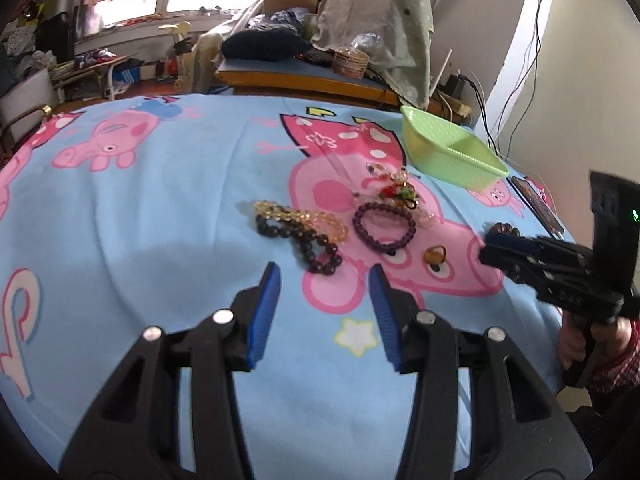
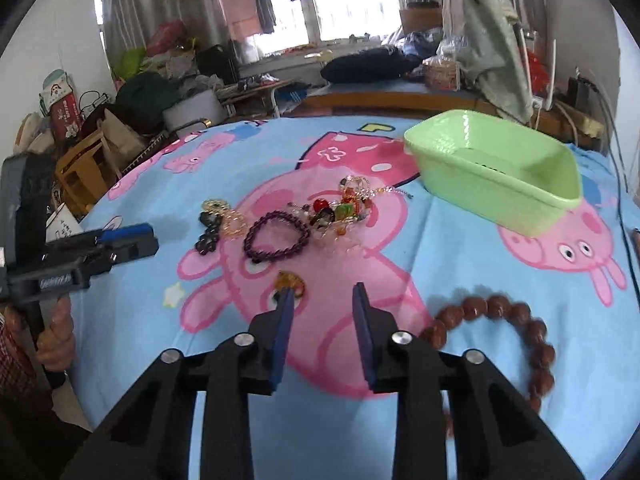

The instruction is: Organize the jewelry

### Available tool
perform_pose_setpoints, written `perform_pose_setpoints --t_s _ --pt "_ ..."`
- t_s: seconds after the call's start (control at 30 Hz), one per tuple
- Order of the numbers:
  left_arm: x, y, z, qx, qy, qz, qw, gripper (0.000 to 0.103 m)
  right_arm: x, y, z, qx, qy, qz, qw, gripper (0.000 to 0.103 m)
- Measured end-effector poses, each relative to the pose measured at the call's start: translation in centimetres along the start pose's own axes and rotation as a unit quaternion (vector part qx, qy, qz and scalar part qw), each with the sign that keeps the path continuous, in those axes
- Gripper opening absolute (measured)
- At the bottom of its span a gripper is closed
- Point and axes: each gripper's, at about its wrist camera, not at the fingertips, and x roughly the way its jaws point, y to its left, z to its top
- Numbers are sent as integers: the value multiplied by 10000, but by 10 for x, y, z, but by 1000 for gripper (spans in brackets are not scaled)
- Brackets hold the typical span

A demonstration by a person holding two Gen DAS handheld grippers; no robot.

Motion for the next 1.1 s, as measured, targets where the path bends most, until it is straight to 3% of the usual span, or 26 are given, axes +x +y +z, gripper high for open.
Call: perform_pose_setpoints --t_s 0.27,0.43,0.83,1.07,1.1 --pt "12 -18 5 188 98 -237 9995 44 55 -7 34 -318 646 -6 9974 0" --pt "17 -25 4 251 189 -309 9990 44 59 1 34 -804 609 -119 9948 0" --pt "25 -62 6 678 263 -602 9955 44 -18 -34 -10 -206 478 -275 9983 0" --pt "34 -98 4 1190 370 -938 9878 45 -110 -66 -39 689 -287 -181 9971 0" --pt "37 -108 3 1361 378 -996 9849 54 -117 -67 -42 774 -344 -130 9963 0"
